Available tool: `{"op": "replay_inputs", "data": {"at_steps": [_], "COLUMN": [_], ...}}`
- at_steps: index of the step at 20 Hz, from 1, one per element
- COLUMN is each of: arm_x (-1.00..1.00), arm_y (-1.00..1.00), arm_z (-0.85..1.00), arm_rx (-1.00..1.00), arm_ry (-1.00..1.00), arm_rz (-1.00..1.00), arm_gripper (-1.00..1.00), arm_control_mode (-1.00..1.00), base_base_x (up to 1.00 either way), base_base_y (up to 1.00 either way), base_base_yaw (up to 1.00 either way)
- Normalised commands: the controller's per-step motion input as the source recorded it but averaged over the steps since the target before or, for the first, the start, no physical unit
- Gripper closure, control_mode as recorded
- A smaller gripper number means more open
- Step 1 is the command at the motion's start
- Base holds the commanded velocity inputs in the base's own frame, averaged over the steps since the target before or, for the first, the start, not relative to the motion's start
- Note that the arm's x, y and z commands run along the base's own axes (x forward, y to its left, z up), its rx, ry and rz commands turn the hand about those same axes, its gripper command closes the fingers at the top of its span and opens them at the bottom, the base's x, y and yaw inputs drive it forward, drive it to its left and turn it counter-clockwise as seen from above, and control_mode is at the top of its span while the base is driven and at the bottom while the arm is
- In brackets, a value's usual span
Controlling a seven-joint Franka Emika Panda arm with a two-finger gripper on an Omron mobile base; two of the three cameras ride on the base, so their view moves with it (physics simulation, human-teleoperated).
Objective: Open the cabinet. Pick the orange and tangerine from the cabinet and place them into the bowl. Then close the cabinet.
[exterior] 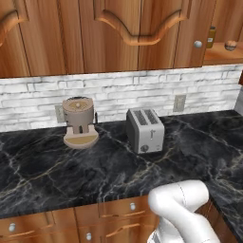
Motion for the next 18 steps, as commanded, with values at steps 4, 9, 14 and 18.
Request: {"op": "replay_inputs", "data": {"at_steps": [4, 9, 14, 18], "arm_x": [0.56, 0.95, 0.94, 0.60], "arm_y": [1.00, 0.81, 0.18, -0.08], "arm_z": [-0.08, 0.00, 0.00, 0.01], "arm_rx": [-0.38, -0.13, 0.00, 0.00], "arm_ry": [-0.19, 0.00, 0.09, 0.14], "arm_rz": [-0.13, -0.26, -0.26, -0.44], "arm_gripper": [-1.00, -1.00, -1.00, -1.00], "arm_control_mode": [-1.00, -1.00, -1.00, -1.00], "base_base_x": [0.00, 0.00, 0.00, 0.00], "base_base_y": [0.00, 0.00, 0.00, 0.00], "base_base_yaw": [0.00, 0.00, 0.00, 0.00]}}
